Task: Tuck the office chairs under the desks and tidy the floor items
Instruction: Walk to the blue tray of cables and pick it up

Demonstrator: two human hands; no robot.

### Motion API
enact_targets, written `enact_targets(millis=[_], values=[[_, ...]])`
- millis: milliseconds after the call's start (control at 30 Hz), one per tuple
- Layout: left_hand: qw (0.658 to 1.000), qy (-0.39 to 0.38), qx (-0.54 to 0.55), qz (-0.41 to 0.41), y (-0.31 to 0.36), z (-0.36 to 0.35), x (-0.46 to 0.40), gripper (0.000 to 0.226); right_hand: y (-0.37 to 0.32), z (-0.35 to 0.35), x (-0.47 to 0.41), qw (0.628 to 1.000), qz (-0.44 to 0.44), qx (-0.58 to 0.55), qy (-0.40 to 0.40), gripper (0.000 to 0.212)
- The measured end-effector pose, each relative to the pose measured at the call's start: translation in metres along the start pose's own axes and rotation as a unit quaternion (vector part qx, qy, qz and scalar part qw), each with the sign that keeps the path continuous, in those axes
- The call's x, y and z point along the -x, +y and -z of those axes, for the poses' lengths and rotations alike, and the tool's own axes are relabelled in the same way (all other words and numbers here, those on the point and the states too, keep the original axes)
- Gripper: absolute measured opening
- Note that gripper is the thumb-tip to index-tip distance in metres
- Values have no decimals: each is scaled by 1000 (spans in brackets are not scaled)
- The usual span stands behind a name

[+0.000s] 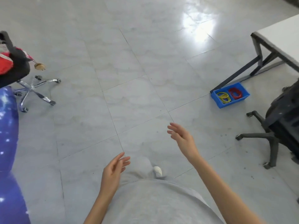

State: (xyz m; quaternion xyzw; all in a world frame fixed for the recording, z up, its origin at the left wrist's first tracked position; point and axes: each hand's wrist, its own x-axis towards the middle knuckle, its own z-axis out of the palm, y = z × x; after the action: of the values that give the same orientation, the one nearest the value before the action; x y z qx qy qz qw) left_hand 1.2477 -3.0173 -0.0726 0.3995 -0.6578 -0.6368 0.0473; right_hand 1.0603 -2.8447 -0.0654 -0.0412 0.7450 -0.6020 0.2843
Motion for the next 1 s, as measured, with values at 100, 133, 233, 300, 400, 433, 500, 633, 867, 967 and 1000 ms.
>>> enact_targets(millis=[100,133,233,300,400,433,500,633,867,967,1000], values=[[1000,1,3,0,33,-22,-58,26,-32,12,-72,1000,14,-11,6,37],[1000,-2,3,1,44,-31,-80,26,-37,17,-94,1000,14,-11,11,37],[999,-29,-10,-7,82,-65,-159,26,-44,37,-160,1000,-5,-1,29,37],[998,-58,-16,-17,113,-91,-218,26,-45,54,-198,999,-26,7,47,37],[994,-99,-26,-33,174,-132,-304,26,-50,81,-240,993,-64,-9,103,38],[992,-118,-31,-42,198,-148,-331,26,-54,91,-252,989,-74,-20,124,39],[983,-171,-46,-54,245,-181,-381,27,-65,111,-273,981,-95,-42,164,40],[950,-275,-106,-98,324,-256,-465,27,-77,148,-311,955,-119,-97,254,35],[911,-359,-161,-121,381,-383,-561,28,-91,205,-423,918,-131,-158,339,40],[913,-362,-167,-84,381,-417,-583,29,-106,240,-481,913,-120,-168,351,37],[913,-364,-171,-72,382,-425,-590,28,-113,252,-499,911,-117,-170,356,35]])
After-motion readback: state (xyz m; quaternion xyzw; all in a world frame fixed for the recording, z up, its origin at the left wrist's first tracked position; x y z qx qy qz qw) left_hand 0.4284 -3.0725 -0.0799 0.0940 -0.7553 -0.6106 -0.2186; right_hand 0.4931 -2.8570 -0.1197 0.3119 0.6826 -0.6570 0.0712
